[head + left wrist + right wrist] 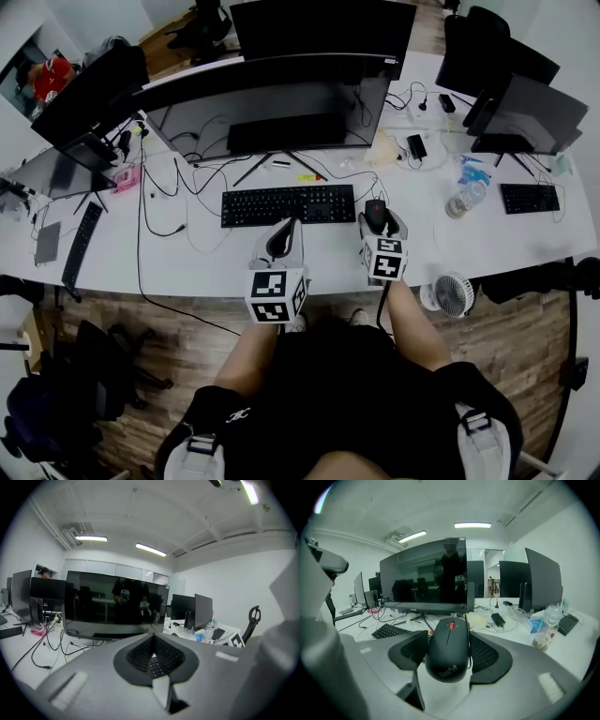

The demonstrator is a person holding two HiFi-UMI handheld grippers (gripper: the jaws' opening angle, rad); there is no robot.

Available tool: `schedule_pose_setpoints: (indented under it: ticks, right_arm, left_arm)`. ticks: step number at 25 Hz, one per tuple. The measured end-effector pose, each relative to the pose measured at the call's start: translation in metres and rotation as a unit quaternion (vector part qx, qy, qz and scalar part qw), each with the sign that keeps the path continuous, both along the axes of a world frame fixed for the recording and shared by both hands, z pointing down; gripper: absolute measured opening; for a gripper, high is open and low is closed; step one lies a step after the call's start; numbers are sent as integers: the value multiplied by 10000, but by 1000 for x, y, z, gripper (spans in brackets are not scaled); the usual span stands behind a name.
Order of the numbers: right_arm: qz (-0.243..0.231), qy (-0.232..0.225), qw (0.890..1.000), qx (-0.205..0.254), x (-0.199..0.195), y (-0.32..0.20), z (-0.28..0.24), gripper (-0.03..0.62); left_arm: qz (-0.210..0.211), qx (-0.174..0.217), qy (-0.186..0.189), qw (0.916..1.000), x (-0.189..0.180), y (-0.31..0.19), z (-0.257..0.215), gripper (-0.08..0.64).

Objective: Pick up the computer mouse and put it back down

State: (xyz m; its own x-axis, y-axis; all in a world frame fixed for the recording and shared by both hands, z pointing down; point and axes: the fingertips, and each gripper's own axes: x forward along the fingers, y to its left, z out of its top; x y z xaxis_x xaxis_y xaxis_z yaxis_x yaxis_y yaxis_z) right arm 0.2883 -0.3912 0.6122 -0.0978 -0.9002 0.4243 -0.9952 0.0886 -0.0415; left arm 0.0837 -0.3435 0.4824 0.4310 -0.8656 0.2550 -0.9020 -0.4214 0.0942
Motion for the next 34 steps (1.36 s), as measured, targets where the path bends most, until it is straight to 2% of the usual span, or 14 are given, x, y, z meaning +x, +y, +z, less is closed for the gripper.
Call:
schedule_pose_setpoints:
  ticks: [4,8,12,22,34]
  right_arm:
    - [31,170,9982,579,5,2,-42,272]
    - [148,140,9933,1133,12,6,-83,273]
    - [284,151,9881,1507,19,13,-109,273]
    - [320,131,9853,1671,19,23,-125,273]
    - [343,93,9866,1590,22,24,-121,273]
  left_arm:
    - [104,47,33,9999,8,1,-2,51]
    - [196,74,43,9998,14,3,-4,51]
    - [267,126,59,9995,18,3,-6,51]
    - [386,149,68,9991,23,4,-7,51]
    - [525,144,75,9985,30,2,-6,51]
